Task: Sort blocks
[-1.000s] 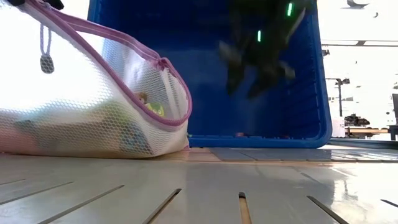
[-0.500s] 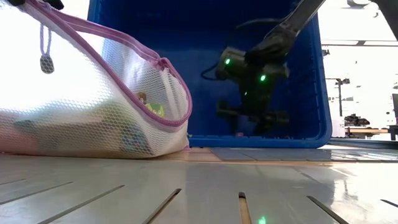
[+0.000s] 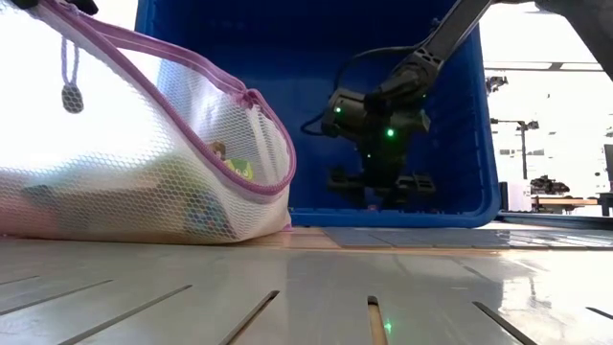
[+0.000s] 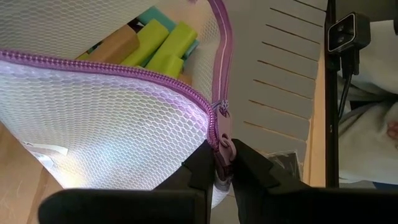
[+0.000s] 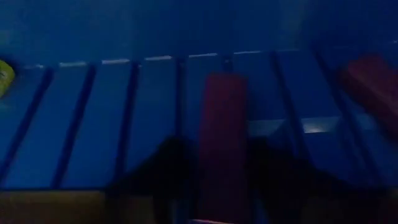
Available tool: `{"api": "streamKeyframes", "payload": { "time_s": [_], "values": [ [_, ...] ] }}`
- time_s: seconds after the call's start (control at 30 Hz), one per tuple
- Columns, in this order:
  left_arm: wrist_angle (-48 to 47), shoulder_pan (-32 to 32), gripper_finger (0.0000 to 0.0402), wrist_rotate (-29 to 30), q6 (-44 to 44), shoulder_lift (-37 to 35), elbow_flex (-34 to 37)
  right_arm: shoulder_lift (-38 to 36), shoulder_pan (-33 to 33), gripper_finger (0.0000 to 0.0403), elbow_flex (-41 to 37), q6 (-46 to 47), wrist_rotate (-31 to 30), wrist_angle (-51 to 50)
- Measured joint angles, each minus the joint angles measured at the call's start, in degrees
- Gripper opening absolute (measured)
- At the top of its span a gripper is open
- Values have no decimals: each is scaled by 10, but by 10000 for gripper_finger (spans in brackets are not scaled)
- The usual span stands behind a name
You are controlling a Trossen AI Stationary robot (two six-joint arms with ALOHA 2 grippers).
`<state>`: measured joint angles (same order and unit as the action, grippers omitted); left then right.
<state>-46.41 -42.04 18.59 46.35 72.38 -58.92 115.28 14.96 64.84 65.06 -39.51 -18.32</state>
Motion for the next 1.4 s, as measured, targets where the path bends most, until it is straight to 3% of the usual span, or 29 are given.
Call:
{"api": "streamKeyframes", "payload": {
  "time_s": [0.13, 0.2, 0.43, 0.7, 0.97, 1.17, 1.4],
  "values": [
    [0, 0, 24, 0, 0, 0, 0, 0, -7, 103, 1, -39, -7, -2],
    [0, 0, 24, 0, 0, 0, 0, -1, -13, 85, 6, -78, -5, -2],
    [0, 0, 24, 0, 0, 0, 0, -20, -90, 85, 61, -195, -20, -27],
    [0, 0, 24, 0, 0, 0, 0, -29, -263, 85, 169, -279, -48, -30],
    [0, 0, 24, 0, 0, 0, 0, -29, -405, 85, 209, -355, -50, 95],
    [0, 0, 24, 0, 0, 0, 0, -6, -442, 85, 210, -394, -63, 191],
    [0, 0, 24, 0, 0, 0, 0, 57, -429, 85, 209, -270, -19, 217]
  ]
}}
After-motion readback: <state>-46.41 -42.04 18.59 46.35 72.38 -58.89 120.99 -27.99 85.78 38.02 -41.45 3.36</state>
